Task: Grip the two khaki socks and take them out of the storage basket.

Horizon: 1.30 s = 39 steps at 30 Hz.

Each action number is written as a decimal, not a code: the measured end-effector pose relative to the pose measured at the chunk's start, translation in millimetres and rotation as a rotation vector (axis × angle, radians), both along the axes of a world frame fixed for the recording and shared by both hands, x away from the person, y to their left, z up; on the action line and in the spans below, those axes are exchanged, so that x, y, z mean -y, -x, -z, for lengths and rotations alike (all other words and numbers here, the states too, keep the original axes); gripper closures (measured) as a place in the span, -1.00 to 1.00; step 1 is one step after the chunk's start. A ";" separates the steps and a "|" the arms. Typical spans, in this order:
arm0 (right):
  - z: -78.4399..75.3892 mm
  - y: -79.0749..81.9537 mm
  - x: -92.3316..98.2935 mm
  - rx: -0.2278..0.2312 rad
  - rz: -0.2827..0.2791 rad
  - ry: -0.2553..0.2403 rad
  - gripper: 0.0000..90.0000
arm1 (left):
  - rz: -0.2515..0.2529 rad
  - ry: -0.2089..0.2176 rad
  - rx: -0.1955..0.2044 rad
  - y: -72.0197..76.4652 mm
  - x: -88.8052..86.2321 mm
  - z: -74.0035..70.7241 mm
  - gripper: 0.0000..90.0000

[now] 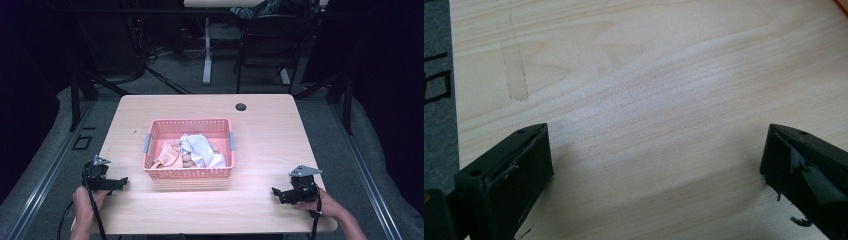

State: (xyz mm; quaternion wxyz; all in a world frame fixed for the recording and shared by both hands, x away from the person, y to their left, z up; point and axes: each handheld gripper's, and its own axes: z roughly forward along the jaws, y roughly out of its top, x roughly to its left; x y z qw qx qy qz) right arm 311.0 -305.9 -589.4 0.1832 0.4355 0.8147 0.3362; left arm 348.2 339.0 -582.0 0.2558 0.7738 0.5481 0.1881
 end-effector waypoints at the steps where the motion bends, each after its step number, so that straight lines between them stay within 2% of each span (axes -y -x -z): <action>1: 0.0 0.0 0.0 0.000 0.000 0.000 -1.00 | 0.000 0.000 0.000 0.0 0.0 0.0 -1.00; 2: 0.1 0.2 -0.2 0.000 0.003 -0.003 -1.00 | 0.002 0.006 -0.013 -0.5 -0.8 -0.6 -1.00; 7: -0.1 0.0 0.1 -0.001 0.000 0.001 -1.00 | 0.000 0.000 -0.024 -1.1 -0.1 -1.4 -1.00; 15: 0.1 0.2 -0.2 -0.001 0.003 -0.003 -1.00 | -0.009 -0.042 -0.054 -1.5 2.9 -5.9 -1.00; 18: 0.1 0.2 -0.2 -0.001 0.003 -0.002 -1.00 | -0.015 -0.027 -0.071 -2.0 3.5 -8.3 -1.00; 26: 0.1 0.2 -0.2 -0.001 0.003 -0.003 -1.00 | -0.004 -0.002 -0.048 -2.0 7.2 -22.1 -1.00; 30: 0.1 0.2 -0.2 -0.001 0.003 -0.003 -1.00 | -0.008 0.010 -0.054 -1.7 9.2 -29.7 -1.00; 33: 0.0 0.0 0.0 -0.001 -0.001 -0.002 -1.00 | 0.013 0.025 -0.050 -0.9 9.9 -34.1 -1.00; 36: 0.1 0.2 -0.2 -0.001 0.003 -0.003 -1.00 | 0.019 0.037 -0.052 0.1 9.9 -37.9 -1.00; 38: 0.1 0.2 -0.2 -0.001 0.003 -0.002 -1.00 | 0.013 0.050 -0.039 1.9 10.6 -41.5 -1.00; 39: -0.1 0.0 0.1 -0.001 -0.001 0.000 -1.00 | 0.019 0.051 -0.047 2.1 10.7 -43.6 -1.00</action>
